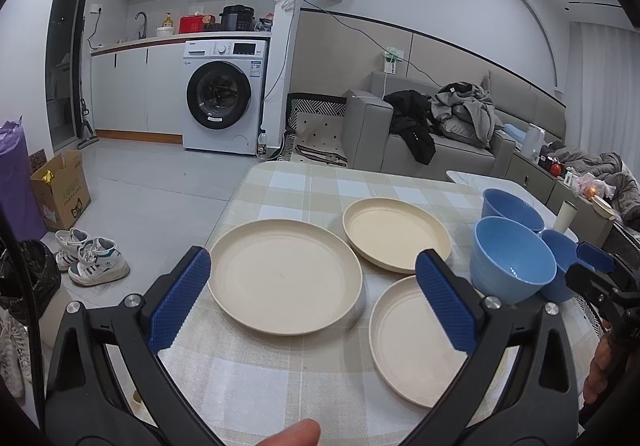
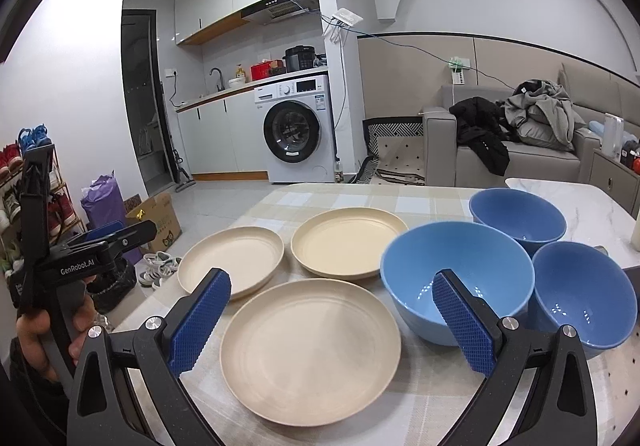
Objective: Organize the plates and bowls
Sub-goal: 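Move both tools toward the rim of the large cream plate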
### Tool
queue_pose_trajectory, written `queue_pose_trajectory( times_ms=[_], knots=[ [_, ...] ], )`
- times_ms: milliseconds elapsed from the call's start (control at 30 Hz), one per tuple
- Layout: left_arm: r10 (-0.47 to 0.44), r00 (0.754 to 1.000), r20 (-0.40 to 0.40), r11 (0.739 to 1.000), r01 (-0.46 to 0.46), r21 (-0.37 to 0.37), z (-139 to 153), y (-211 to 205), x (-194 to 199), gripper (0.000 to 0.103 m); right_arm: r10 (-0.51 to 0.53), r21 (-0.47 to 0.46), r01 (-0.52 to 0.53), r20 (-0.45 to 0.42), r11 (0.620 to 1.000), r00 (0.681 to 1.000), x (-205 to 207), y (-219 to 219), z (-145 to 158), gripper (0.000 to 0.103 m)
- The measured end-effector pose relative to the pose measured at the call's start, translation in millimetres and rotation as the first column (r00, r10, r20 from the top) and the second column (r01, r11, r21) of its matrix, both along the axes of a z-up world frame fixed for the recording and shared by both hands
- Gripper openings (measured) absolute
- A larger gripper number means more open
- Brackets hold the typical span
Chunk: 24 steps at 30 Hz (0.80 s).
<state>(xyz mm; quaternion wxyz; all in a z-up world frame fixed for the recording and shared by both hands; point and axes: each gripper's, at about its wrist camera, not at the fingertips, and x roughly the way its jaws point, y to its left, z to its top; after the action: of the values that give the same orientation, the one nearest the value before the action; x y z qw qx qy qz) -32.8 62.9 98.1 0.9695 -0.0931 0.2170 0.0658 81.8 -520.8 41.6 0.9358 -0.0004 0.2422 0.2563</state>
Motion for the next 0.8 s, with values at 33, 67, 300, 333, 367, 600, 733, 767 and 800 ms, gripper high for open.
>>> queue_pose_trajectory(
  times_ms=[33, 67, 300, 333, 367, 600, 733, 767, 800],
  knots=[
    [0.003, 1.0, -0.003, 1.0, -0.003, -0.002, 4, 2, 1, 0.102, 0.001, 0.002, -0.001, 0.001, 1.0, 1.0, 2, 0, 3, 0.103],
    [0.006, 1.0, -0.005, 1.0, -0.006, -0.004, 7, 4, 1, 0.102, -0.002, 0.003, 0.002, 0.002, 1.0, 1.0, 2, 2, 6, 0.103],
    [0.038, 0.999, -0.021, 0.999, -0.038, -0.027, 23, 22, 10, 0.102, 0.007, -0.004, -0.007, -0.008, 1.0, 1.0, 13, 23, 16, 0.103],
    [0.043, 0.999, -0.029, 0.999, -0.044, -0.03, 23, 25, 11, 0.102, 0.013, -0.004, -0.013, -0.013, 1.0, 1.0, 15, 27, 17, 0.103],
    [0.045, 0.998, -0.034, 0.998, -0.046, -0.034, 23, 28, 13, 0.102, 0.016, -0.005, -0.016, -0.017, 1.0, 1.0, 17, 29, 18, 0.103],
    [0.075, 0.994, -0.082, 0.996, -0.078, -0.036, 17, 49, 30, 0.102, 0.027, -0.004, -0.027, -0.036, 1.0, 0.999, 32, 50, 22, 0.103],
    [0.084, 0.99, -0.113, 0.995, -0.09, -0.047, 5, 64, 40, 0.102, 0.03, -0.007, -0.03, -0.056, 1.0, 0.998, 40, 65, 20, 0.103],
    [0.086, 0.989, -0.121, 0.995, -0.092, -0.043, 1, 66, 43, 0.102, 0.033, -0.007, -0.033, -0.062, 0.999, 0.998, 42, 68, 19, 0.103],
    [0.092, 0.987, -0.132, 0.994, -0.098, -0.038, -1, 68, 44, 0.102, 0.036, -0.007, -0.036, -0.069, 0.999, 0.997, 44, 72, 19, 0.103]
  ],
)
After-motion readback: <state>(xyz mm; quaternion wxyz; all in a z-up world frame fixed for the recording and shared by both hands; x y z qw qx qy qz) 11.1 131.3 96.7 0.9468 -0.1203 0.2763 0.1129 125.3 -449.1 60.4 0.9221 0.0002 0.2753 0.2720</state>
